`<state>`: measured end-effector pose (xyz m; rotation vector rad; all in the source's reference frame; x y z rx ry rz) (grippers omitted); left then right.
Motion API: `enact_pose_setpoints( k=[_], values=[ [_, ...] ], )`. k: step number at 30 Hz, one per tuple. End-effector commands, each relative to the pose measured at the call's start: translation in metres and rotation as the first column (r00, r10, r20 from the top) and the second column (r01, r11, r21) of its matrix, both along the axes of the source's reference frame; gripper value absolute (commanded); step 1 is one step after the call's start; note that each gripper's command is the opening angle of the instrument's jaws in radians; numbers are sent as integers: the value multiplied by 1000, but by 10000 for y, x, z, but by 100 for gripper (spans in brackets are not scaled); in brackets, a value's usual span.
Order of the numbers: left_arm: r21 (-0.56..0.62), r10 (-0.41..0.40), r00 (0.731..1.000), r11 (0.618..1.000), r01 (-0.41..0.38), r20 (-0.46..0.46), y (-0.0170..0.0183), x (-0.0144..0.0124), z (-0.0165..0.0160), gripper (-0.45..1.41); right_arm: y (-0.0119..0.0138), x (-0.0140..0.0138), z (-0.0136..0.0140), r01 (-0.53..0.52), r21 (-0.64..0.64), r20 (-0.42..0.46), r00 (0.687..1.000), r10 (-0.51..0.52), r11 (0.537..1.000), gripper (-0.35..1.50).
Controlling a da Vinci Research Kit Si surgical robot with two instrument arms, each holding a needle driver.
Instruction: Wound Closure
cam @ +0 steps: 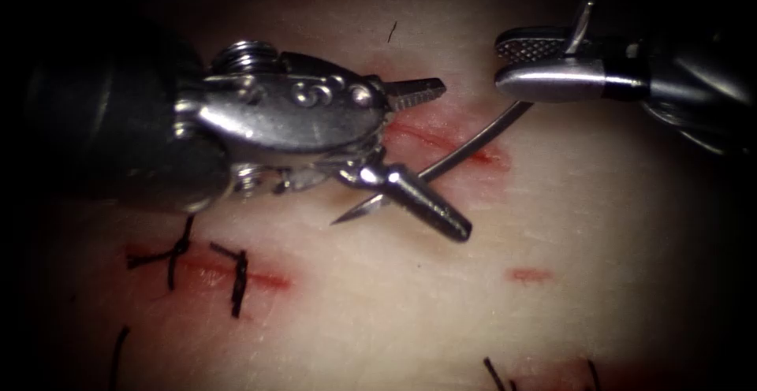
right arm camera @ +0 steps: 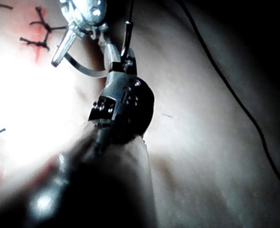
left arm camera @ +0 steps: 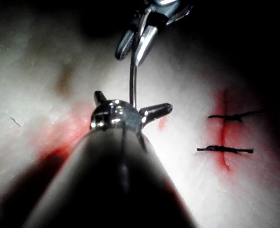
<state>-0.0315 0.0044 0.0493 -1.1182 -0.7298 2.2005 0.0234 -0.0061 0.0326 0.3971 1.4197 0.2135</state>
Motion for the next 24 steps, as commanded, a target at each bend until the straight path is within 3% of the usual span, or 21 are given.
enact_pose_setpoints(
  k=[1,9,14,17,24],
  values=[
    [10,6,1000,1000,-6,5,0,-6,5,109,2,12,0,22,-41,-24,999,-23,999,-35],
    [111,47,998,993,-51,37,0,-7,5,106,-2,17,-1,112,-190,-79,988,-129,975,-35],
    [172,46,998,984,-55,53,-1,-1,5,96,-3,17,-1,117,-215,-91,986,-140,970,-35],
    [209,47,997,976,-57,57,-1,4,5,81,-3,18,-1,121,-226,-92,985,-145,967,-35],
    [249,53,998,966,-62,44,-1,8,11,72,-2,19,-4,121,-229,-95,985,-145,966,-35]
  ],
)
